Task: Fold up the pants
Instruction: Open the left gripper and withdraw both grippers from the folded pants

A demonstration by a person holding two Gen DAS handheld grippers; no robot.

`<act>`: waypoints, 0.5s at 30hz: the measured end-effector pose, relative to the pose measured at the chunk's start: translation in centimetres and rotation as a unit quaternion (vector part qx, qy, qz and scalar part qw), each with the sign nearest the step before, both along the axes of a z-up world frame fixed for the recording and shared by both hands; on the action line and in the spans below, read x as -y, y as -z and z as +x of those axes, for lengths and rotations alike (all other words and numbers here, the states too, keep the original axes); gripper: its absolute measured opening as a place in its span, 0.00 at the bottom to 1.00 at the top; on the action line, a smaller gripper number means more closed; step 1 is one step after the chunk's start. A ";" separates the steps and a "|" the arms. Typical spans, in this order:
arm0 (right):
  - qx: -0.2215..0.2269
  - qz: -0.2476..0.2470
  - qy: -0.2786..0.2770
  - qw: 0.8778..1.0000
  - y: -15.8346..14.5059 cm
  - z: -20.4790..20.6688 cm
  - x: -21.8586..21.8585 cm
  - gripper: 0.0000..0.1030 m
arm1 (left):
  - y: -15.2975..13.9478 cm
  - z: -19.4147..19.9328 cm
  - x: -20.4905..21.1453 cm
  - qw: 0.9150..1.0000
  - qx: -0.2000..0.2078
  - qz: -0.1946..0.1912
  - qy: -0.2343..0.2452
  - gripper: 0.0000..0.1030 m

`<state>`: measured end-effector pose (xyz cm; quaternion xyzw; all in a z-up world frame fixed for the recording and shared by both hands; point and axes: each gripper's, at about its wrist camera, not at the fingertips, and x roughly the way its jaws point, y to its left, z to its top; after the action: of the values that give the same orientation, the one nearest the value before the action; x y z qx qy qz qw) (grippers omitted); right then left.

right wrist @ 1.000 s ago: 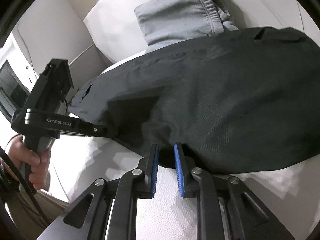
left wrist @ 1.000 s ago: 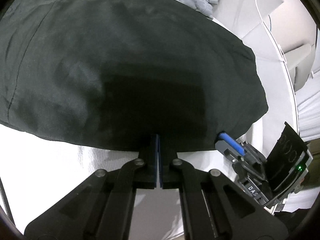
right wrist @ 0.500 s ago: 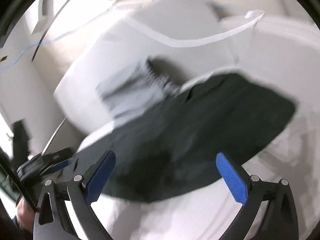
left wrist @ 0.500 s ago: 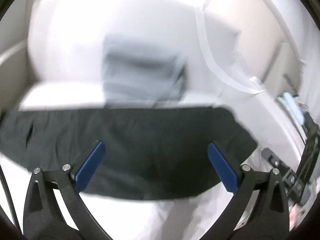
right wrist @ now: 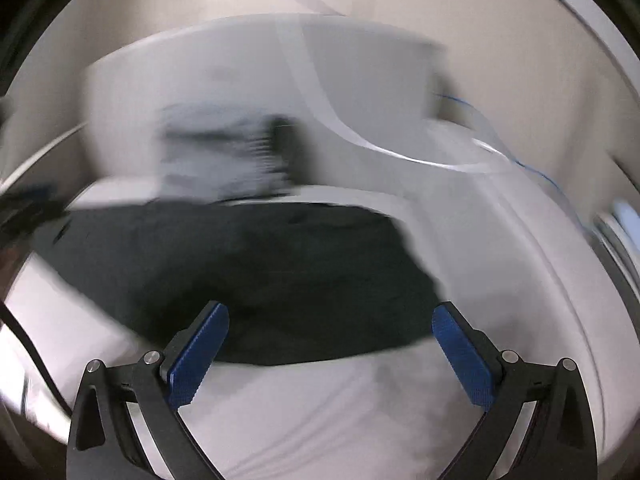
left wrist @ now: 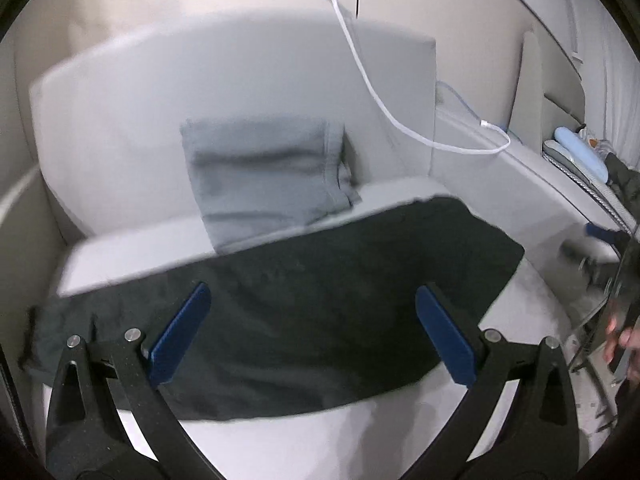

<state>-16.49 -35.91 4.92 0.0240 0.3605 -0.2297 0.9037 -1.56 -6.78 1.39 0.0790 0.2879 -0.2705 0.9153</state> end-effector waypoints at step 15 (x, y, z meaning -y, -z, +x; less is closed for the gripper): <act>0.131 0.023 0.054 0.990 -2.3 -3.0 5.4 1.00 | -6.8 -4.2 -7.7 0.951 0.168 -0.257 -0.023 0.98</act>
<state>-19.50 -41.32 7.25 0.0939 0.2429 -0.2643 0.9286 -5.74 0.92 8.21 -0.1207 0.0522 -0.2972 0.9457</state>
